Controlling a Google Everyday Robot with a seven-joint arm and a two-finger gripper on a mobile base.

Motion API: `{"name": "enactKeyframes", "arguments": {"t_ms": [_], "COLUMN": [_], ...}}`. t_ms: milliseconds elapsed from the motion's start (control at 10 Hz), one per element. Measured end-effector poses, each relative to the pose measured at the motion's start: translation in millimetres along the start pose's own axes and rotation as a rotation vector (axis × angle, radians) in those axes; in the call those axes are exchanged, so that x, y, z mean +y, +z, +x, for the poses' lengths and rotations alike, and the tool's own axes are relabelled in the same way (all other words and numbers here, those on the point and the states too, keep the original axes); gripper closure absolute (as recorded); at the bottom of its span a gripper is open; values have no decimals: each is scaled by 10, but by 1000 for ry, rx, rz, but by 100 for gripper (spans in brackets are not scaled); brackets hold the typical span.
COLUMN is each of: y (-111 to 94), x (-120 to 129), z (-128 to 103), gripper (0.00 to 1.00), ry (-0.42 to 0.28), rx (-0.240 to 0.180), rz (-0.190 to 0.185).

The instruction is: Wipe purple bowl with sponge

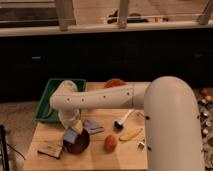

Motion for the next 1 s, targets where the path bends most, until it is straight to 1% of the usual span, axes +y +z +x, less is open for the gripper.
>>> {"name": "enactKeyframes", "arguments": {"t_ms": [300, 500, 800, 1000], "y": [16, 8, -33, -97], "x": [66, 145, 415, 531], "z": [-277, -416, -378, -326], "gripper": [94, 94, 94, 94], "ry": [-28, -22, 32, 61], "rx": [-22, -31, -25, -3], "rz": [-16, -15, -15, -12]}}
